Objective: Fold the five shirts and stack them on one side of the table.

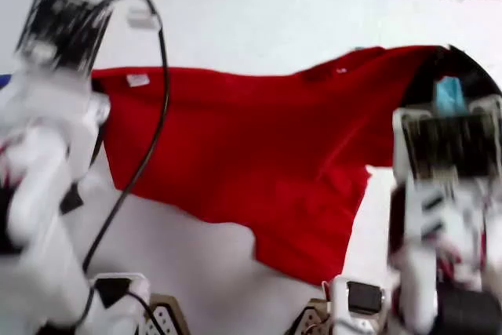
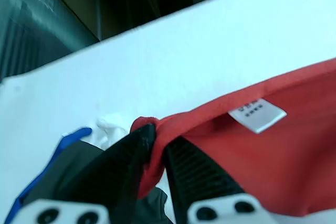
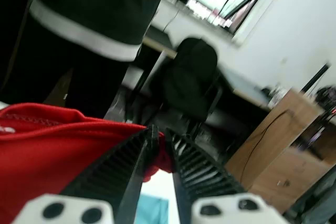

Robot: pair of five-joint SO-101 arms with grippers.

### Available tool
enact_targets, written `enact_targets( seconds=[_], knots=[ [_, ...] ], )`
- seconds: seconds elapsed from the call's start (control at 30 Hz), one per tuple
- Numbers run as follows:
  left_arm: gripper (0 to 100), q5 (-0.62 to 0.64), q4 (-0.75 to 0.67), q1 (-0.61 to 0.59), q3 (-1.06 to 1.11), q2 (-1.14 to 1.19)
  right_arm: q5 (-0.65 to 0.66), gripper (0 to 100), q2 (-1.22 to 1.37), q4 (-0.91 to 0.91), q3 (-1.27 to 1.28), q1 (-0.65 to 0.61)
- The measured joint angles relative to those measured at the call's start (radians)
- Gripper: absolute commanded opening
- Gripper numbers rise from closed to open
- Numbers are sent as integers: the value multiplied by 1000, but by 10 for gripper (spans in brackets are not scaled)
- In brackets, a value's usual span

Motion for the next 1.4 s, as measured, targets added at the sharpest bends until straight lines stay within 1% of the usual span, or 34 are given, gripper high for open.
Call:
enact_targets(
  seconds=[0.17,0.33,0.5,0.7,0.83,1.03,1.23,1.4],
  knots=[
    [27,0,0,0,-6,-143,0,18,-81,35,-129,0],
    [27,0,0,0,-17,-215,0,17,-95,43,-293,5],
    [27,41,0,0,-28,-249,0,17,-95,43,-390,9],
    [27,46,0,0,-112,-250,0,17,-95,43,-474,9],
    [27,46,0,0,-121,-250,0,17,-95,23,-542,9],
    [27,46,0,8,-121,-250,11,17,-97,-40,-577,9],
    [27,46,0,8,-121,-250,28,17,-95,-43,-574,9],
    [27,77,2,8,-121,-258,28,17,-95,-38,-574,9]
  ],
)
